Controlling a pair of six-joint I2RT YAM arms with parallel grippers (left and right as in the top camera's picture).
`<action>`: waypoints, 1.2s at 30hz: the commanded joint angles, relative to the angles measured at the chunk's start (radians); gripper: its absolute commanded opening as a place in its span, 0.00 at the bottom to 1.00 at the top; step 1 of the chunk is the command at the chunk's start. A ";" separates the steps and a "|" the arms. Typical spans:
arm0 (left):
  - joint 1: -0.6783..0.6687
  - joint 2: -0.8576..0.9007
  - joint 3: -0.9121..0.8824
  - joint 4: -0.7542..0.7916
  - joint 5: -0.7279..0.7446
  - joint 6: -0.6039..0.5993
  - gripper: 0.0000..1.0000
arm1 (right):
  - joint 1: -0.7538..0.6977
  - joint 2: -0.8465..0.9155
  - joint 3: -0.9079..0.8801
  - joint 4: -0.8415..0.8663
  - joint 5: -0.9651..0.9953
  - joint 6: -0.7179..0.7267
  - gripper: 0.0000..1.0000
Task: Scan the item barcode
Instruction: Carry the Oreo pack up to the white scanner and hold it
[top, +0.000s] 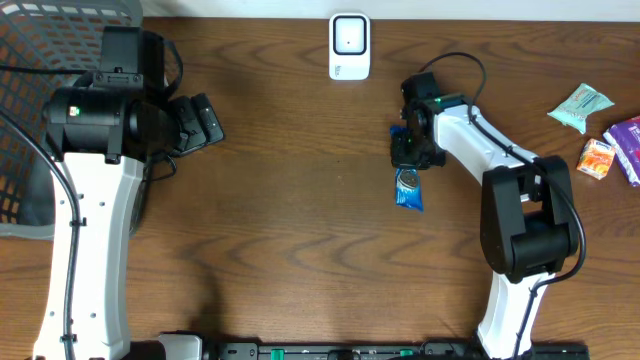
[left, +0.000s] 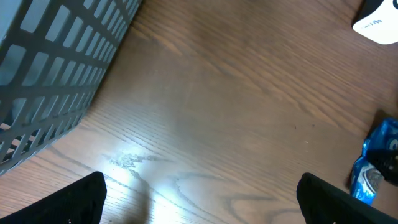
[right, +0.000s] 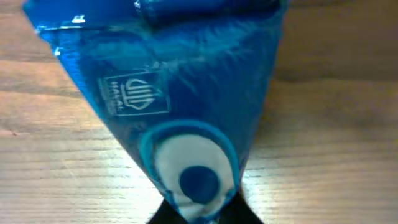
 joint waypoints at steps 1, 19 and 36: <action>0.004 0.005 0.002 -0.003 -0.016 0.006 0.98 | 0.006 0.029 -0.032 0.030 0.002 0.047 0.01; 0.004 0.005 0.003 -0.003 -0.016 0.006 0.98 | 0.006 0.029 0.400 0.142 -0.061 0.082 0.01; 0.004 0.005 0.003 -0.003 -0.016 0.006 0.98 | 0.139 0.073 0.400 0.832 0.196 0.091 0.01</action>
